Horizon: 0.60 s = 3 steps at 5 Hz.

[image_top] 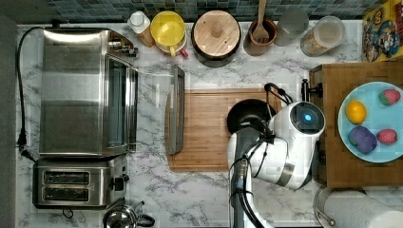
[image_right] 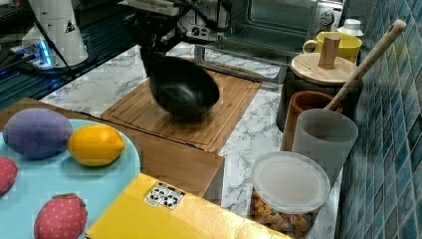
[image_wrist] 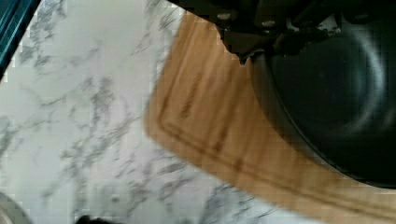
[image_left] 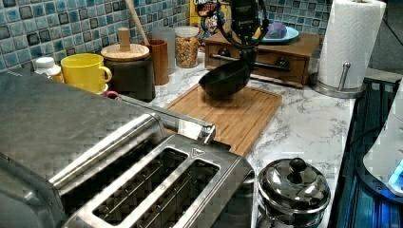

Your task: Put the bowl on the board.

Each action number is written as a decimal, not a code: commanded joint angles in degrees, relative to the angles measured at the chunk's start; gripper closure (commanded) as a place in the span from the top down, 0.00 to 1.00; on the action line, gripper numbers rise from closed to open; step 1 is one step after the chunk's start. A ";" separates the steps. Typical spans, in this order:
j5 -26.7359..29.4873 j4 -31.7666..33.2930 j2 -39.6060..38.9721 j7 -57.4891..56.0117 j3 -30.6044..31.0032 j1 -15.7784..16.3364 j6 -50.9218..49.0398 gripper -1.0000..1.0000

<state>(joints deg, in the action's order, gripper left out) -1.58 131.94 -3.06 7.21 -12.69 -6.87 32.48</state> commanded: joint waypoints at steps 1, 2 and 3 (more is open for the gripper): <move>-1.56 3.09 3.45 4.67 0.73 0.50 7.93 0.00; -3.68 2.18 1.51 6.49 0.73 0.70 7.08 0.05; -4.74 1.31 0.88 7.54 0.71 0.36 6.33 0.50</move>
<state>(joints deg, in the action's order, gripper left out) -5.44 135.29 -2.85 10.88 -12.53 -7.78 38.19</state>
